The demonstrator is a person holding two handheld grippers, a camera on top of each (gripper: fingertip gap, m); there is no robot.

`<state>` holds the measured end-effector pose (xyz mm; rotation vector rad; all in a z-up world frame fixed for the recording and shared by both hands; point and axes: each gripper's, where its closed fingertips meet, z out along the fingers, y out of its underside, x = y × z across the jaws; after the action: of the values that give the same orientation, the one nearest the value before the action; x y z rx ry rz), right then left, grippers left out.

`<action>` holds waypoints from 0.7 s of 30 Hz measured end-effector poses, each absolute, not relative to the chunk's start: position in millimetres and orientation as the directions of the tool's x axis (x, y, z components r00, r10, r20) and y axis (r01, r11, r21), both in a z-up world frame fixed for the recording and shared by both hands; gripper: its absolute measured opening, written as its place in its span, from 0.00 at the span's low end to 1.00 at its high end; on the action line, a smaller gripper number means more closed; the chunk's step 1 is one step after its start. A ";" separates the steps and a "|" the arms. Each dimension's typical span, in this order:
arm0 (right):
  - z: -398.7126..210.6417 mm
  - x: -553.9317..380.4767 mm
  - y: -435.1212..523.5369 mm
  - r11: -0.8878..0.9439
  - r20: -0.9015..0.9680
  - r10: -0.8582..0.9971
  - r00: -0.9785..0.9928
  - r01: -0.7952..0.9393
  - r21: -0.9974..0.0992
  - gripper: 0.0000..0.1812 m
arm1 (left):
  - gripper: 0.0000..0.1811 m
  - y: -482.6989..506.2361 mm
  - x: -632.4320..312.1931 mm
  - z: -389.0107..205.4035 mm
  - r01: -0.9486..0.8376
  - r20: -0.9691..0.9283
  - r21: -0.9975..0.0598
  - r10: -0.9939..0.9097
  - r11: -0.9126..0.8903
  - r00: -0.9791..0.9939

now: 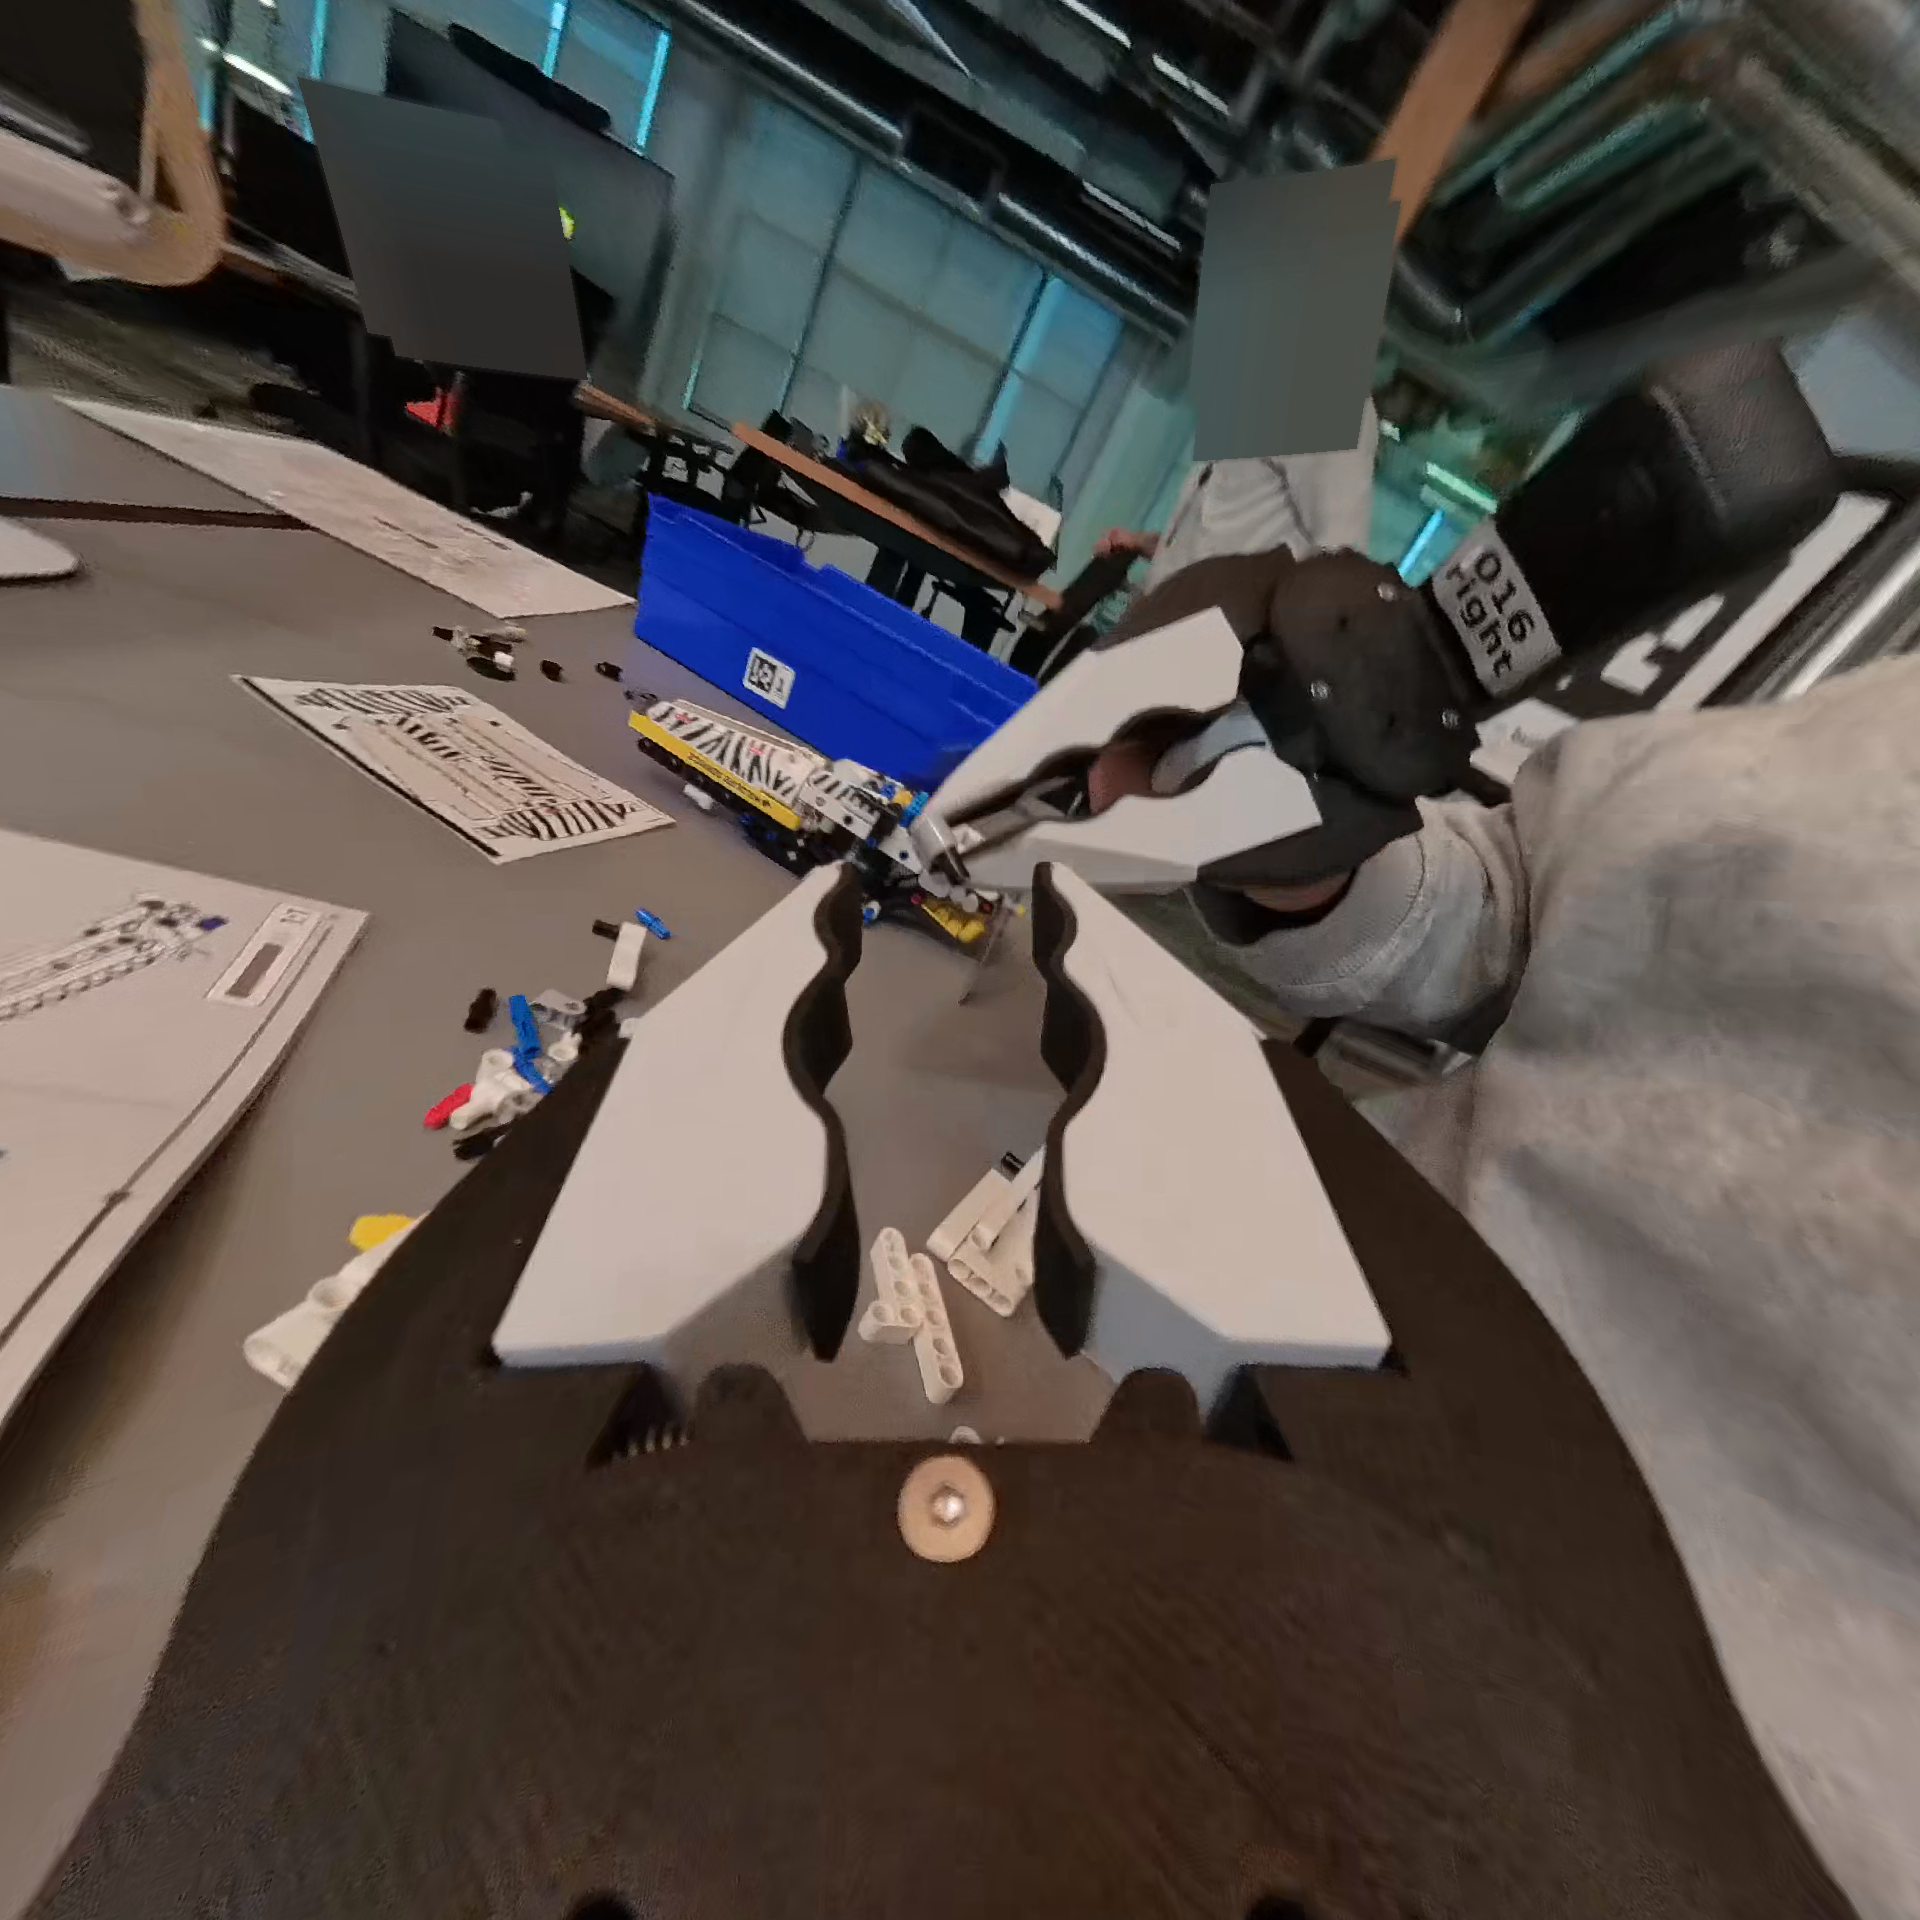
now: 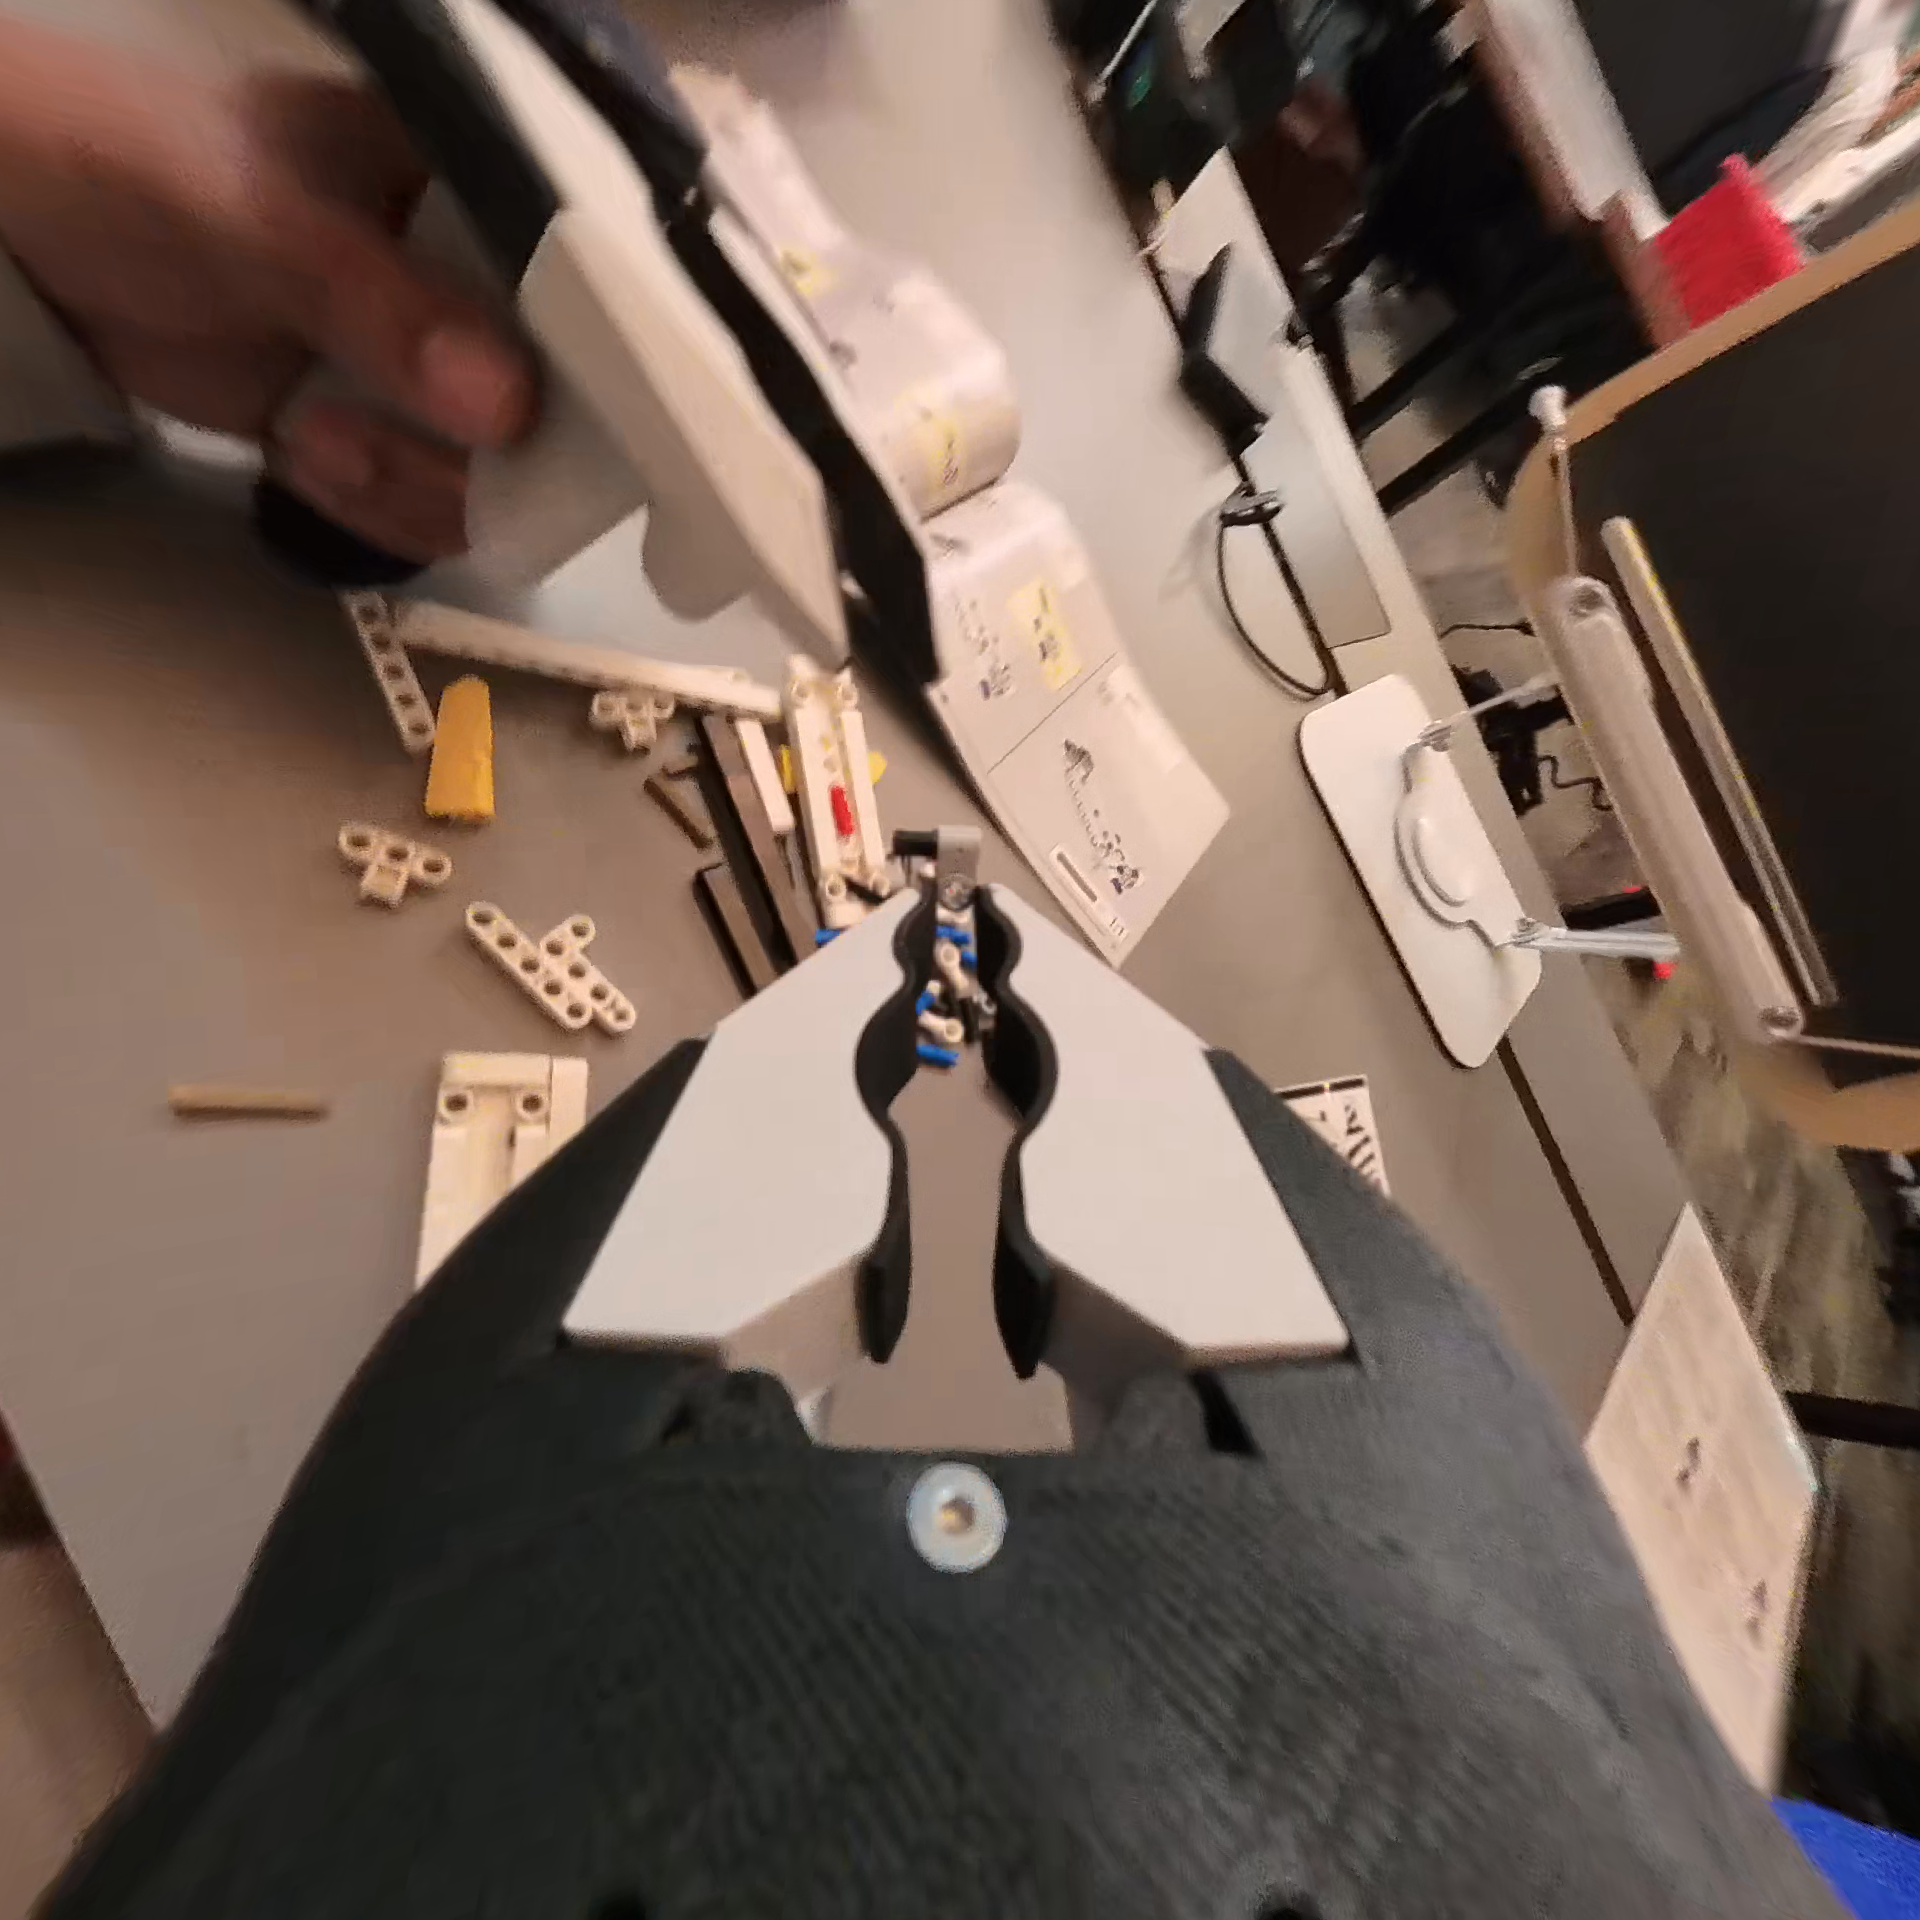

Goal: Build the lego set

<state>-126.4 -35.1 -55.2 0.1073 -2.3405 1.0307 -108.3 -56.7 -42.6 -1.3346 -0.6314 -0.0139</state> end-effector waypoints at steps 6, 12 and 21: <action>-64.6 -111.7 -45.4 0.462 0.246 0.307 -0.919 -0.082 -0.883 0.02 | 0.19 -50.9 -105.3 -44.9 0.388 0.450 -0.889 0.308 0.244 0.838; -68.5 -112.5 -42.0 0.332 0.182 0.312 -0.932 -0.073 -0.940 0.02 | 0.19 -84.6 -111.6 -20.7 0.311 0.465 -0.851 0.329 0.424 0.822; -26.9 -127.9 -52.5 0.201 0.374 0.302 -0.877 -0.324 -0.924 0.03 | 0.21 -151.3 -112.0 -0.6 0.086 0.412 -0.838 0.522 0.538 0.747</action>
<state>-127.9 -52.5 -26.9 0.0205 -2.0013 1.7225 -112.0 -151.3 -0.6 -0.9852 -0.7030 0.2858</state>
